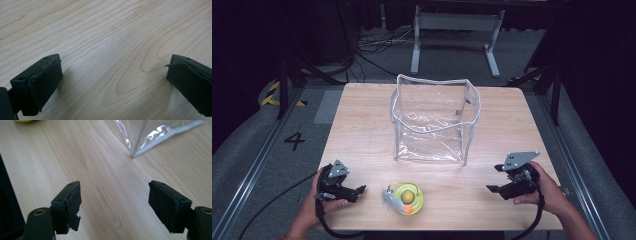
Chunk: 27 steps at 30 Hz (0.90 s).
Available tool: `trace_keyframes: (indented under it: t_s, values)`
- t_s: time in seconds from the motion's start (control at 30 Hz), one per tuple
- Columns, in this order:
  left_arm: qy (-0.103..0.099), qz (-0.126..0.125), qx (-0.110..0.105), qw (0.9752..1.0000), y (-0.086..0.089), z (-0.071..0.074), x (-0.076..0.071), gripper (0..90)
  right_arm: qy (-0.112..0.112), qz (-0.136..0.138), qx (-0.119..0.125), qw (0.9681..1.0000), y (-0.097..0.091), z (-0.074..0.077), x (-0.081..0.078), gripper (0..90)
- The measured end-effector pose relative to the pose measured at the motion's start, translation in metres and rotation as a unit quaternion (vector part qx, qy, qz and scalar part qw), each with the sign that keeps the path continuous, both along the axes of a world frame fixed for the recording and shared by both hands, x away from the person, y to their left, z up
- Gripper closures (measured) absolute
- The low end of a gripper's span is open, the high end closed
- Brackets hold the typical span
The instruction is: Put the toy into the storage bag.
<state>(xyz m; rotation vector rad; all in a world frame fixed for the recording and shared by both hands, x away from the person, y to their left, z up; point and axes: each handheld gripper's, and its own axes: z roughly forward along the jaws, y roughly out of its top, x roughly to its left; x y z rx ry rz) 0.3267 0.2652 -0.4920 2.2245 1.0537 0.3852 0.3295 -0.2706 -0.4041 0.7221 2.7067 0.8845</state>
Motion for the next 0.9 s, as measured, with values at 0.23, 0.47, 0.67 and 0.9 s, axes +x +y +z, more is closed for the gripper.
trace_keyframes:
  t_s: [0.23, 0.47, 0.67, 0.9]
  values:
    - [0.001, 0.001, 0.000, 1.0000, 0.000, 0.000, 0.000, 0.6, -0.007, 0.044, 0.000, 0.9990, 0.031, 0.022, 0.002, 27.1]
    - [0.001, 0.001, 0.000, 1.0000, 0.000, 0.000, 0.000, 0.6, -0.017, 0.097, -0.046, 0.9940, 0.073, 0.045, 0.000, 30.8]
    - [0.001, 0.001, 0.000, 1.0000, 0.000, 0.000, 0.000, 0.6, -0.014, 0.130, -0.058, 0.9897, 0.099, 0.055, -0.001, 30.6]
    - [0.000, 0.002, -0.001, 1.0000, 0.000, 0.000, 0.000, 0.6, -0.013, 0.155, -0.070, 0.9854, 0.122, 0.061, -0.004, 31.4]
